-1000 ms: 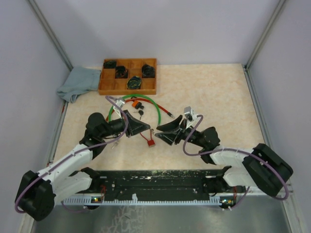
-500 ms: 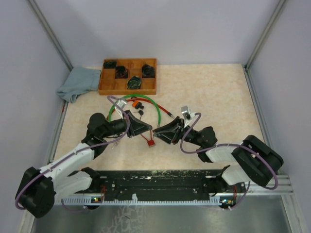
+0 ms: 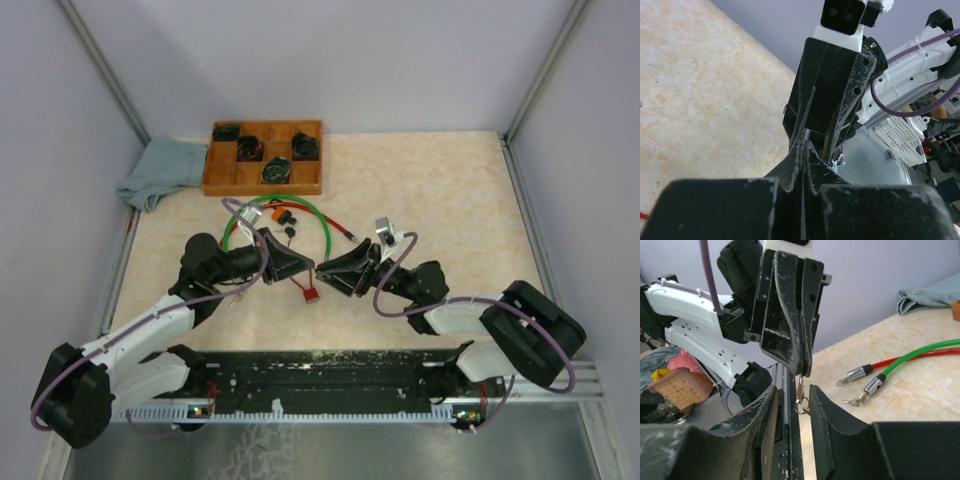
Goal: Unlock with the key
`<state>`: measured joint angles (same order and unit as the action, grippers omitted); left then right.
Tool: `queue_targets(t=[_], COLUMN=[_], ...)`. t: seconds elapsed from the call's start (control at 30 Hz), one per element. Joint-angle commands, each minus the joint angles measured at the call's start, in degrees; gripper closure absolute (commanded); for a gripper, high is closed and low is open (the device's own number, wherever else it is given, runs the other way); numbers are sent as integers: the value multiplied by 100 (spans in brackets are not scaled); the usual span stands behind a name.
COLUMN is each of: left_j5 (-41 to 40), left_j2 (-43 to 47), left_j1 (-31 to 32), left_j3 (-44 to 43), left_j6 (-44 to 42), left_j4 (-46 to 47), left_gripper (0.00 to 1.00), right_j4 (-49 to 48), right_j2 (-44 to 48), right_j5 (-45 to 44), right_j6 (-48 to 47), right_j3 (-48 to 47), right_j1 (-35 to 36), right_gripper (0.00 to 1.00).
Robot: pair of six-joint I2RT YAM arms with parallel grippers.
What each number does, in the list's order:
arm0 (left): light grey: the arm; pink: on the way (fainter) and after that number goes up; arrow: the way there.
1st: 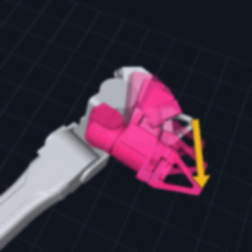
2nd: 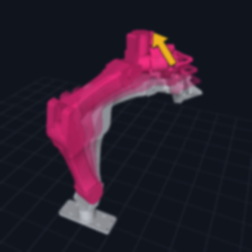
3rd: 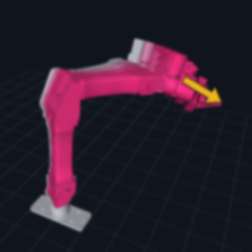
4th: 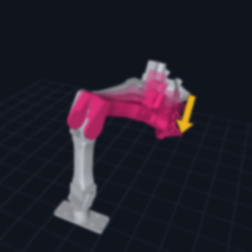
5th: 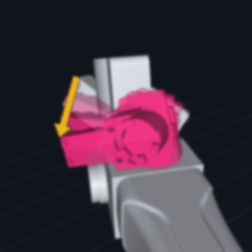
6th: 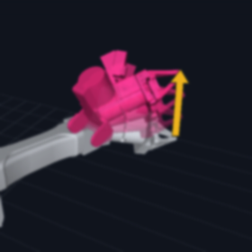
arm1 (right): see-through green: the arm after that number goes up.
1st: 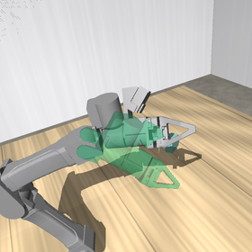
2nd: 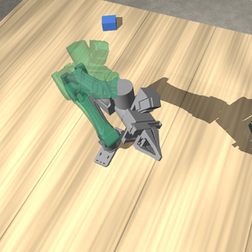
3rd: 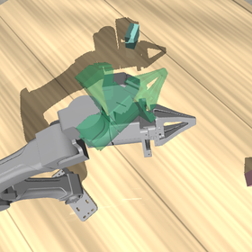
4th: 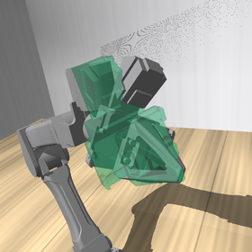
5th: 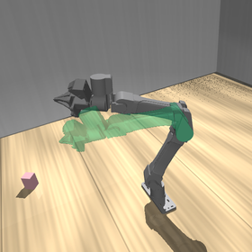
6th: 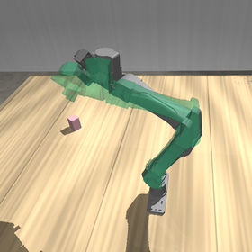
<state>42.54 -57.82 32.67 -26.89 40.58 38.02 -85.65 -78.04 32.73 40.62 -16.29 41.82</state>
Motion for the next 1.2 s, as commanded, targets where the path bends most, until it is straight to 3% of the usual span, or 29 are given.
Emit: queue_targets(t=[0.0,0.5,1.03,1.17], left_j5=[-77,-114,-150,-134], left_j2=[70,111,198,176], left_j1=[46,134,153,161], left_j3=[-104,-167,-158,-171], left_j6=[-148,-164,-195,-189], left_j4=[-31,-47,-120,-107], left_gripper=[100,100,100,100], right_j4=[-399,61,481,457], right_j2=[372,338,483,489], right_j5=[-92,23,-225,-165], right_j6=[-152,-265,-520,-511], right_j3=[-131,-190,-111,-125], right_j1=[-43,-49,-43,-43], right_gripper=[66,76,76,85])
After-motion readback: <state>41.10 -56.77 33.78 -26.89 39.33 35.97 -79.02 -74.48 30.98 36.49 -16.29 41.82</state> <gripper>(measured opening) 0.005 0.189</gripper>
